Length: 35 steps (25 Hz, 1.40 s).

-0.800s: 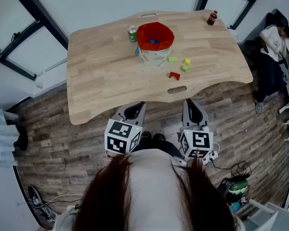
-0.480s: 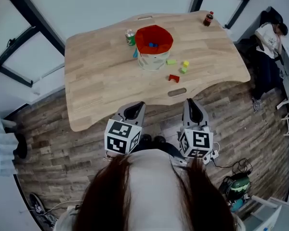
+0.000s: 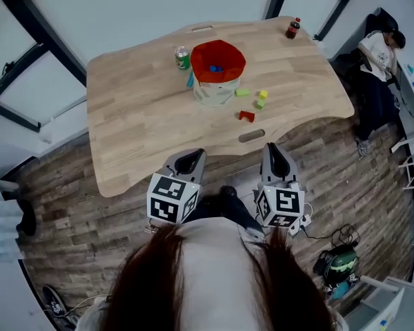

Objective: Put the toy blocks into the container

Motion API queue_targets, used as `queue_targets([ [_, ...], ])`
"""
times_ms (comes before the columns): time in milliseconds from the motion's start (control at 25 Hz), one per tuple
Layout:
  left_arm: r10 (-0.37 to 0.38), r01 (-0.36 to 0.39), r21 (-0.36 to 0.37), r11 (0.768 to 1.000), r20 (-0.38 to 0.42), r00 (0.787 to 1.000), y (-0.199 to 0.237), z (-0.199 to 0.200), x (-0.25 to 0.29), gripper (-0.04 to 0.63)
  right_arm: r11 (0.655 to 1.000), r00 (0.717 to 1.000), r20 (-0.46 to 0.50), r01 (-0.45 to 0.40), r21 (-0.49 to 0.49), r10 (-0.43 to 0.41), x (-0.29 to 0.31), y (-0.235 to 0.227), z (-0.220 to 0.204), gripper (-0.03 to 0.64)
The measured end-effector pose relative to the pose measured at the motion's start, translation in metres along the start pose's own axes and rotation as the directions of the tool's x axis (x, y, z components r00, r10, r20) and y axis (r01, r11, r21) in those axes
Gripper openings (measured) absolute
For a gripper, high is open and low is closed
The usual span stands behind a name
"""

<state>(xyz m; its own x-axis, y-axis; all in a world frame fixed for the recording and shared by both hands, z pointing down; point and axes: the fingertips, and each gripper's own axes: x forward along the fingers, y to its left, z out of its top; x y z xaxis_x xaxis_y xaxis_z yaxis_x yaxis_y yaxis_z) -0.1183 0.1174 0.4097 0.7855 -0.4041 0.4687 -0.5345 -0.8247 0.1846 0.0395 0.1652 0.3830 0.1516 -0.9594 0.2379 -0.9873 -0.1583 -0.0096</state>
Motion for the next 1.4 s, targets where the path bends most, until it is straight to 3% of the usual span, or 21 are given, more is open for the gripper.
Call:
queue_targets([
  [320, 0.023, -0.023, -0.006, 1.000, -0.003, 1.000, 0.003, 0.007, 0.017, 0.009, 1.000, 1.000, -0.018, -0.005, -0.008, 0.005, 0.023, -0.016, -0.004, 0.046],
  [680, 0.074, -0.073, -0.036, 0.997, 0.007, 0.997, 0.013, 0.025, 0.048, 0.009, 0.997, 0.994, -0.082, -0.076, -0.030, 0.074, 0.067, -0.035, -0.016, 0.046],
  [1160, 0.160, -0.159, -0.073, 0.985, 0.016, 0.987, 0.038, 0.042, 0.080, 0.009, 0.981, 0.968, -0.190, -0.181, -0.076, 0.164, 0.128, -0.061, -0.044, 0.046],
  [1400, 0.194, -0.192, -0.106, 0.976, 0.011, 0.981, 0.046, 0.040, 0.087, 0.009, 0.964, 0.941, -0.260, -0.246, -0.097, 0.214, 0.153, -0.068, -0.070, 0.048],
])
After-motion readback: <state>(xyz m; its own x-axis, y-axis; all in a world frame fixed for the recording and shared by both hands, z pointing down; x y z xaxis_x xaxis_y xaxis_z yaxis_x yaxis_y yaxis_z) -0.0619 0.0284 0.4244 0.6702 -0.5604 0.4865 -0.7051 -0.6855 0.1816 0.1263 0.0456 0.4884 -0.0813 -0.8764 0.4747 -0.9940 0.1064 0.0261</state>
